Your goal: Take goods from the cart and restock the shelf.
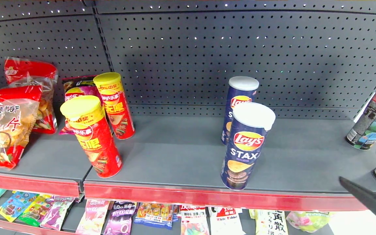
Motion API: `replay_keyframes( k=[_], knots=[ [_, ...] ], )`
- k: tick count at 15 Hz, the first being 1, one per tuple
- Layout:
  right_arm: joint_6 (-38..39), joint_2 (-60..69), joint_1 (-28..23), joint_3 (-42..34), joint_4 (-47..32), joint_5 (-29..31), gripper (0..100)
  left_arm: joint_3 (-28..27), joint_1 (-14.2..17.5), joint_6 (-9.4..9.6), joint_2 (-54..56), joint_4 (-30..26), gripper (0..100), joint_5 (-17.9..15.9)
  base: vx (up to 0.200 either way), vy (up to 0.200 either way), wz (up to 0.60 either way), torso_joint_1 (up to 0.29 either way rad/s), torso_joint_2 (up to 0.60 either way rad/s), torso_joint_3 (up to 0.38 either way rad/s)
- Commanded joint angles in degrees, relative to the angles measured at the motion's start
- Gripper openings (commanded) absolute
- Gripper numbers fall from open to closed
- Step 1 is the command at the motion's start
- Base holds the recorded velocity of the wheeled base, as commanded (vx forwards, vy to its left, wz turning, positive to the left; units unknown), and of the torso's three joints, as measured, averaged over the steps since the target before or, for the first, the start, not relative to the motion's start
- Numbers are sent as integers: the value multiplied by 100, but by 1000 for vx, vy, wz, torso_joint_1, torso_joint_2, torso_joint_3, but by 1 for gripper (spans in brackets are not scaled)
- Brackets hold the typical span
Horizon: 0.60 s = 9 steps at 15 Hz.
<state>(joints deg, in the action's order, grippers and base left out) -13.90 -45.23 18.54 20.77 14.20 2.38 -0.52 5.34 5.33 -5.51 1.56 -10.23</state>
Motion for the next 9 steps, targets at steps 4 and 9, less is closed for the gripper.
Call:
replay_keyframes(
  k=[4,9],
  knots=[
    [695,3477,-914,-319,-2695,351,100,0,-516,-5,85,2,100,-67,0,0,0,0,0,0],
    [1161,3820,-1538,-891,-3020,1371,100,0,-639,-23,235,2,100,-41,0,0,0,0,0,0]
  ],
)
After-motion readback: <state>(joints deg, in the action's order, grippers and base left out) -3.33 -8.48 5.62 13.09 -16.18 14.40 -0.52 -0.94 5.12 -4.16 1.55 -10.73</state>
